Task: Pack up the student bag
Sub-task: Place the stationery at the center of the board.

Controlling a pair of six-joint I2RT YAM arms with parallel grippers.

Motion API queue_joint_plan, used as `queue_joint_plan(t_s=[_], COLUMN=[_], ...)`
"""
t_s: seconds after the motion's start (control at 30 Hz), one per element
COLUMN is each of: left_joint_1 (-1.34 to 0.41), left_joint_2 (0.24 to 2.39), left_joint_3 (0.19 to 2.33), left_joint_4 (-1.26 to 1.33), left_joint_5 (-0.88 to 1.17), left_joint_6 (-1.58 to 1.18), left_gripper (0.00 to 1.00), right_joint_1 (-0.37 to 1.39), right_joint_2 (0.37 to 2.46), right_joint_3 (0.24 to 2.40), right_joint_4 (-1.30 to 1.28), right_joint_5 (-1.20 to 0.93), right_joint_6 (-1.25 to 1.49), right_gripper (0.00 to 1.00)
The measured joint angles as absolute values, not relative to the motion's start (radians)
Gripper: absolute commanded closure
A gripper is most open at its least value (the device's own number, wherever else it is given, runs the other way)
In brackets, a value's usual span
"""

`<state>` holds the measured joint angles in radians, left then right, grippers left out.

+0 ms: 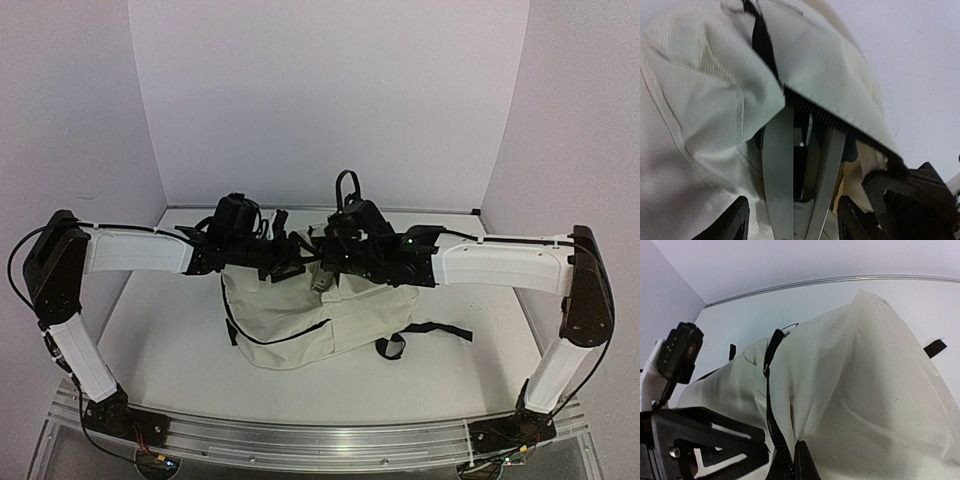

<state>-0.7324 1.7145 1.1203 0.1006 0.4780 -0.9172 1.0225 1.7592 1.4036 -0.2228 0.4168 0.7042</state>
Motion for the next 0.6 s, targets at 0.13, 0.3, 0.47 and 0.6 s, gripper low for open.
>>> queue_joint_plan(t_s=[0.13, 0.3, 0.47, 0.6], left_joint_1=[-0.754, -0.779, -0.792, -0.792], left_joint_2=[1.715, 1.714, 1.714, 1.715], left_joint_3=[1.106, 1.104, 1.096, 1.091], left_joint_4=[0.077, 0.075, 0.080, 0.116], left_joint_5=[0.490, 0.497, 0.496, 0.502], left_joint_6=[-0.916, -0.919, -0.936, -0.957], left_gripper=[0.45, 0.53, 0.68, 0.77], right_joint_1=[1.023, 1.023, 1.023, 1.023], right_joint_2=[1.759, 1.759, 1.759, 1.759], right_joint_3=[1.404, 1.404, 1.404, 1.404], right_joint_4=[-0.223, -0.224, -0.226, -0.228], right_joint_5=[0.417, 0.414, 0.413, 0.409], right_joint_6=[0.704, 0.704, 0.704, 0.704], right_gripper=[1.00, 1.00, 1.00, 1.00])
